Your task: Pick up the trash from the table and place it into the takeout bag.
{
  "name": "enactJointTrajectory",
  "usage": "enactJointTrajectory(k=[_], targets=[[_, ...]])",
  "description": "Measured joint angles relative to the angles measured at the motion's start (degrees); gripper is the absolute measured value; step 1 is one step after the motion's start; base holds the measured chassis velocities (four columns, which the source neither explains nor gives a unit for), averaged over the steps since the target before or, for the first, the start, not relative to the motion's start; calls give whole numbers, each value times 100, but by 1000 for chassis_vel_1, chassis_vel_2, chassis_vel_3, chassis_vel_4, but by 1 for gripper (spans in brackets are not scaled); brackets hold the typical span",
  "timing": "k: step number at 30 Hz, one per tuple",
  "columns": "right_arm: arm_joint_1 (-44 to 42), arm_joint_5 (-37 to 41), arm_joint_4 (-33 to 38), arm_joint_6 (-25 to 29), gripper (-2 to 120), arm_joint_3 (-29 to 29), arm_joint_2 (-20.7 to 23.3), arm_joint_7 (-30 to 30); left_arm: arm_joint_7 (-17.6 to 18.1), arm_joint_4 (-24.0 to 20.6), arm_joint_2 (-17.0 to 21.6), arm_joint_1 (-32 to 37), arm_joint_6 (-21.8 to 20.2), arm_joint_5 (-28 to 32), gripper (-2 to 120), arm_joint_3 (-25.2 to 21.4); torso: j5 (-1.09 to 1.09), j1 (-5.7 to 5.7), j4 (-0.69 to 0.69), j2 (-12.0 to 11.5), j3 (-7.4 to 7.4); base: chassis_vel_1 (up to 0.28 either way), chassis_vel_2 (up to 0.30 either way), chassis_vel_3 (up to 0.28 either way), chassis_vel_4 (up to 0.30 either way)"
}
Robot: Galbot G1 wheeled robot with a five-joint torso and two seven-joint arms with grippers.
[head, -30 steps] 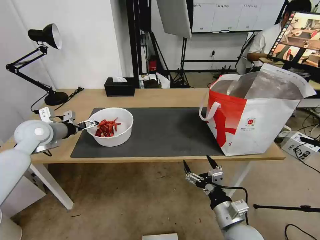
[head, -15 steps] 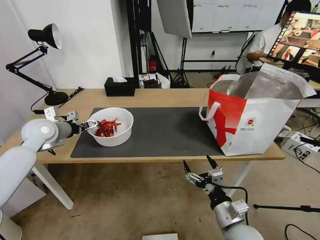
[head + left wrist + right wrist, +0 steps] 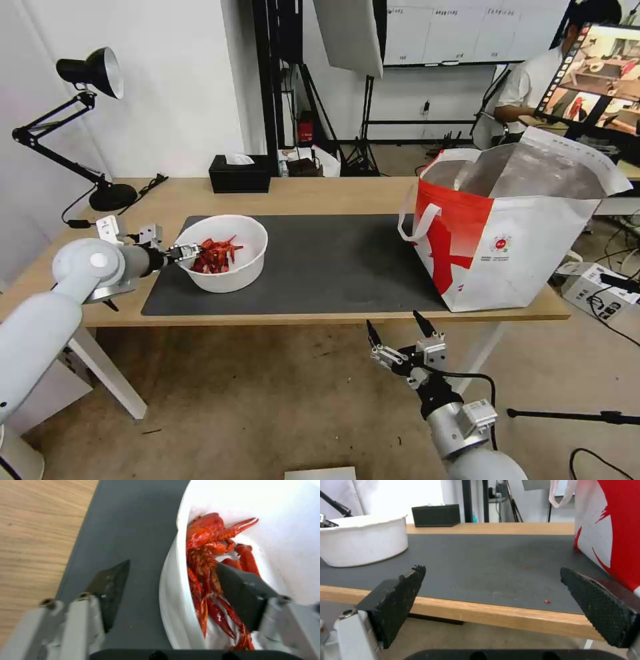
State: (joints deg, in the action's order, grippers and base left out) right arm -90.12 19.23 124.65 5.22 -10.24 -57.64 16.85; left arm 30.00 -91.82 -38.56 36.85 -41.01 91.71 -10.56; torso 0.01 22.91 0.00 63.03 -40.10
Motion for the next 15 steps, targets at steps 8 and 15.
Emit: enactJointTrajectory(k=[8,15], targets=[[0,0,0,0,100,0,0,0,17,-48,25,55,31,-2,35,-39,-1,0,0,0,0,0,0,0,0],[0,0,0,0,100,0,0,0,22,-106,33,125,42,-8,12,-94,-1,0,0,0,0,0,0,0,0]])
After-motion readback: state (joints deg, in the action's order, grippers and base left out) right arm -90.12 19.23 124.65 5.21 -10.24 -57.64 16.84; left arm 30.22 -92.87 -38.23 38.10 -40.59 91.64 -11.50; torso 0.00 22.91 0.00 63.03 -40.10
